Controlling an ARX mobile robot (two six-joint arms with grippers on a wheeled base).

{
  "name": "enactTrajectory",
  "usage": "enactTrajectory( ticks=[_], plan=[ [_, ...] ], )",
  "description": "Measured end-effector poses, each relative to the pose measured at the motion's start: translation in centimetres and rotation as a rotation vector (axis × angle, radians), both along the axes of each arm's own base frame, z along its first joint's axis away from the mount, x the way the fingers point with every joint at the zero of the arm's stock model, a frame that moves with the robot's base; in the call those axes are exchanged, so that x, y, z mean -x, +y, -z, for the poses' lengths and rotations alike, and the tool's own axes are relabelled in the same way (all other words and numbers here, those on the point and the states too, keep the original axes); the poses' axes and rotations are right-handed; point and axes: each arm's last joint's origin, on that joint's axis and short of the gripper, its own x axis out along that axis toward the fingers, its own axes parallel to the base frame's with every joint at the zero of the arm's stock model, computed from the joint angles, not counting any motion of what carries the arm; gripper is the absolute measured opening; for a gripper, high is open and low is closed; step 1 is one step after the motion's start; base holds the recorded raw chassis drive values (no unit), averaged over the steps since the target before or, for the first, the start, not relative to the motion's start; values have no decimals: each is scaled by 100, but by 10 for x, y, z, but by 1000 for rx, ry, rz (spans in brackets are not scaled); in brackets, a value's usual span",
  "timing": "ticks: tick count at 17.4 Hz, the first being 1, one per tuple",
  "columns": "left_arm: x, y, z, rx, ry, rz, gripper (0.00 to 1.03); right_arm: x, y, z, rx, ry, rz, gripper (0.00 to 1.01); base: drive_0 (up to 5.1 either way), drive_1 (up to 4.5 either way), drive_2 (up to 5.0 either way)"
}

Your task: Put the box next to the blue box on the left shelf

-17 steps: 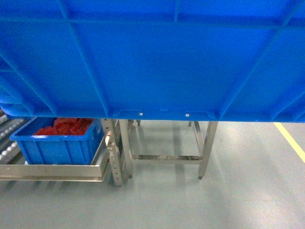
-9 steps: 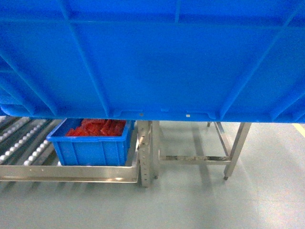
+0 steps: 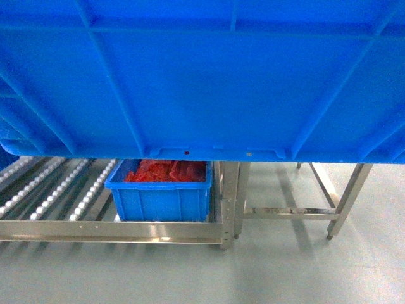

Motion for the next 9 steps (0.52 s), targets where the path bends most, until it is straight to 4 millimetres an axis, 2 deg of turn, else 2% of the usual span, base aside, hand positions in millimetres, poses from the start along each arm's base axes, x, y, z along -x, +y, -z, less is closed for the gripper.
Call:
enactTrajectory(
  ticks=[9],
  plan=[
    [0, 0, 0, 0, -1, 2, 9, 0, 0, 0, 0, -1, 0, 9, -505, 240, 240]
  ],
)
